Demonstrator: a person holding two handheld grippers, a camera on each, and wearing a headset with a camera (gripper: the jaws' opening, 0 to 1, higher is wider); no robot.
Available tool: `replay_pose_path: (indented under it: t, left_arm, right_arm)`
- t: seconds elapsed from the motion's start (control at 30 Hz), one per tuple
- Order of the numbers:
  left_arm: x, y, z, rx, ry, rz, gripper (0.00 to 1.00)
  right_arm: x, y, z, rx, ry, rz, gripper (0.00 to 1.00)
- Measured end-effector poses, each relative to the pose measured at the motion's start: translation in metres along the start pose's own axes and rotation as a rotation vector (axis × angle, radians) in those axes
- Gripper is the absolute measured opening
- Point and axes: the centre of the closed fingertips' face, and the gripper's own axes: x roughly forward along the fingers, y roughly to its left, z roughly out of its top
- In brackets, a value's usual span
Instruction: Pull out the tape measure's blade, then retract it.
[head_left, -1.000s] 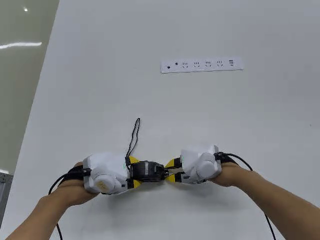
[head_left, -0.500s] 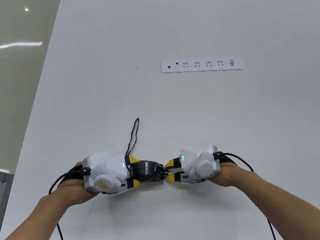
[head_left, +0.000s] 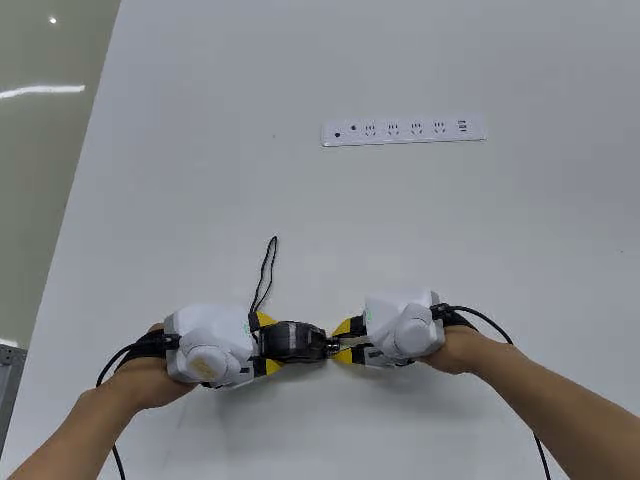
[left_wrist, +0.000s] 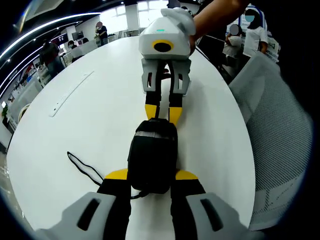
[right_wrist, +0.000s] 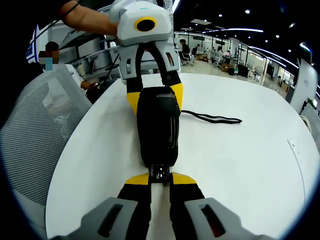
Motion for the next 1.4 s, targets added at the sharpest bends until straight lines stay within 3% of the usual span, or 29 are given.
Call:
replay_pose_path:
  t: [1.4]
  left_arm:
    - [-0.002,-0.001,-0.001,0.006,-0.011,-0.005,0.26]
  right_arm:
    - [-0.016,0.002,-0.011,0.011,0.013,0.008,0.11]
